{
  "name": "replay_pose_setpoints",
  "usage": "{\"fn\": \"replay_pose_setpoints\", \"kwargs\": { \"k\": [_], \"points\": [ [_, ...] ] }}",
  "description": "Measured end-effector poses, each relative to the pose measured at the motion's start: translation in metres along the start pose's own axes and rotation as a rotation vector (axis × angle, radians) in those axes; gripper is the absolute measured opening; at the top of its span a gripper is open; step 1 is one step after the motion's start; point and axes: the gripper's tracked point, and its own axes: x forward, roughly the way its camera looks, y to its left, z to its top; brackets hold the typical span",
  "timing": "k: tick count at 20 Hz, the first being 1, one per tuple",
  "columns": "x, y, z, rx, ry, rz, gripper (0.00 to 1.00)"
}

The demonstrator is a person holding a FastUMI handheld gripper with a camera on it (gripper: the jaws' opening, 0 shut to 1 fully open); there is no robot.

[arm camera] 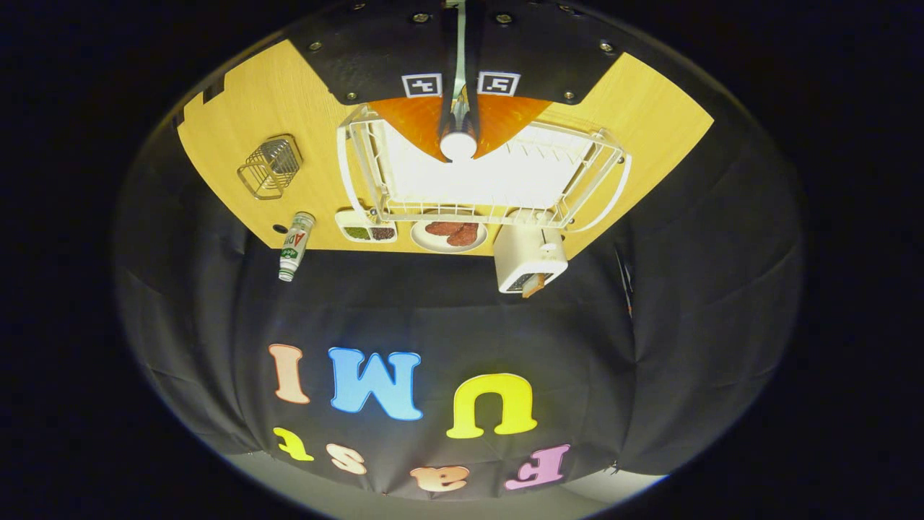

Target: Take the plate from the dish rack, then take the spoon from the basket and place it into the plate.

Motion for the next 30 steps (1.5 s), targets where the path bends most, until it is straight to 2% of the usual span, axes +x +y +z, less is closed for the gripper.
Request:
{"fn": "replay_pose_setpoints", "kwargs": {
  "k": [16, 19, 22, 23, 25, 28, 30],
  "points": [
    [0.015, 0.009, -0.063, -0.068, 0.081, 0.079, 0.04],
    [0.013, 0.001, -0.061, -0.044, 0.069, 0.072, 0.13],
    [0.012, -0.010, -0.055, -0.006, 0.056, 0.045, 0.14],
    [0.012, -0.015, -0.053, 0.000, 0.053, 0.034, 0.22],
    [0.014, -0.023, -0.049, 0.005, 0.043, 0.020, 0.30],
    [0.013, -0.038, -0.039, 0.006, 0.020, -0.017, 0.32],
    [0.013, -0.049, -0.034, 0.014, 0.012, -0.049, 0.61]
  ]
}}
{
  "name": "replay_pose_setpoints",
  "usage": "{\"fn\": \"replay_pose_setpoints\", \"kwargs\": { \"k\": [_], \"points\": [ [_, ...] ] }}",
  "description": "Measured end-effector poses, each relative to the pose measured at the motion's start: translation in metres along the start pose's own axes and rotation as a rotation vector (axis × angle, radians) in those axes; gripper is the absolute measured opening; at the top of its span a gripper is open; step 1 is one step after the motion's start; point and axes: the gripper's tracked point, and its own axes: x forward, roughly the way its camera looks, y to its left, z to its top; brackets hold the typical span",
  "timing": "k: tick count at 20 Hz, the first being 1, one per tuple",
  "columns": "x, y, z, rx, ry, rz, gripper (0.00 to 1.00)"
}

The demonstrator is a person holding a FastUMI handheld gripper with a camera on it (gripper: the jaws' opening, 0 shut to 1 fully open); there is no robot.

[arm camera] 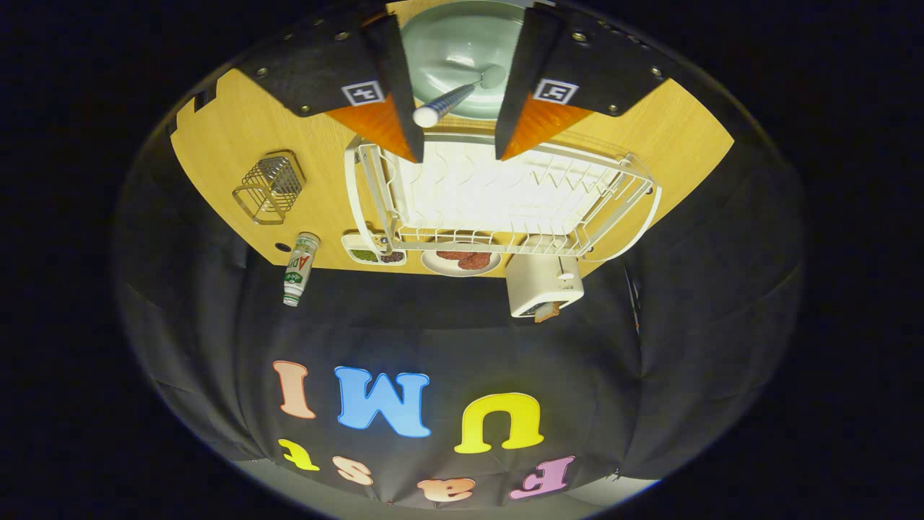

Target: Take the plate from the dish rack, then take the spoon from the basket and place it into the plate.

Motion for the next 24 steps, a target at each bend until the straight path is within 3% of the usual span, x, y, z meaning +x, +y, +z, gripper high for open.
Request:
{"fn": "replay_pose_setpoints", "kwargs": {
  "k": [3, 12, 24],
  "points": [
    [0.003, -0.001, 0.006, 0.024, -0.018, 0.012, 1.00],
    [0.000, -0.002, 0.032, 0.039, -0.061, 0.024, 0.98],
    [-0.012, -0.079, 0.161, 0.120, -0.283, -0.053, 0.98]
  ]
}}
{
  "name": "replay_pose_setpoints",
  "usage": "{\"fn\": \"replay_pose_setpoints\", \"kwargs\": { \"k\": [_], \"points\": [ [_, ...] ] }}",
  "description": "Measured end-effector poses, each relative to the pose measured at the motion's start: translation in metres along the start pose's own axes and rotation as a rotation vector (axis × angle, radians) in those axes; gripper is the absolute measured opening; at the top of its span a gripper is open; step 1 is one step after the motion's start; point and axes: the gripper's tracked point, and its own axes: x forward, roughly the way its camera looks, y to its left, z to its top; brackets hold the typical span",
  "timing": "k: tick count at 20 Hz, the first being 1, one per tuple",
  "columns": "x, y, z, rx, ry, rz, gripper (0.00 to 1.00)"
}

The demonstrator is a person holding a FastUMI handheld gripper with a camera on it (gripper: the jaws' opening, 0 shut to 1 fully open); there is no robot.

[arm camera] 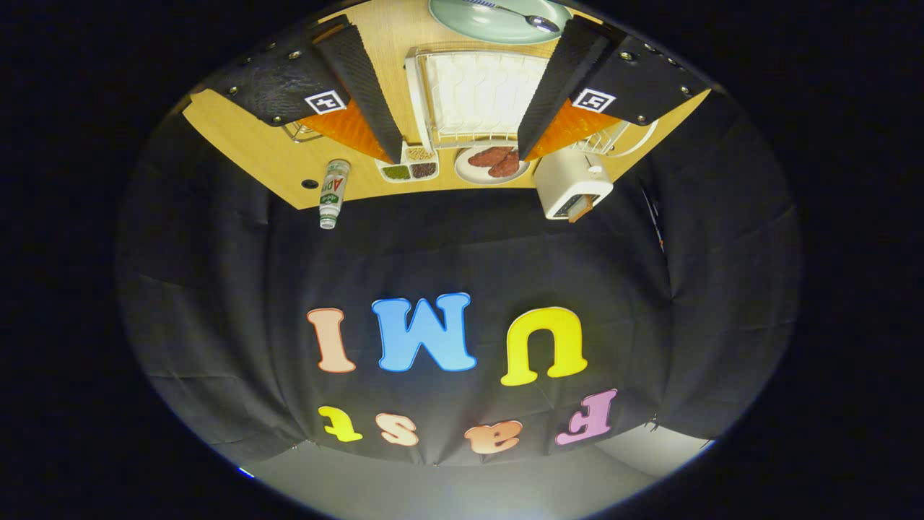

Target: Take the plate from the dish rack, then take the spoon from the basket and place it into the plate.

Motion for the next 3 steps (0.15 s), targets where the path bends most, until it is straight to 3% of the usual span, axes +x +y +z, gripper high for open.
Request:
{"fn": "replay_pose_setpoints", "kwargs": {
  "k": [3],
  "points": [
    [0.008, -0.031, 0.032, -0.005, -0.059, -0.053, 0.98]
  ]
}}
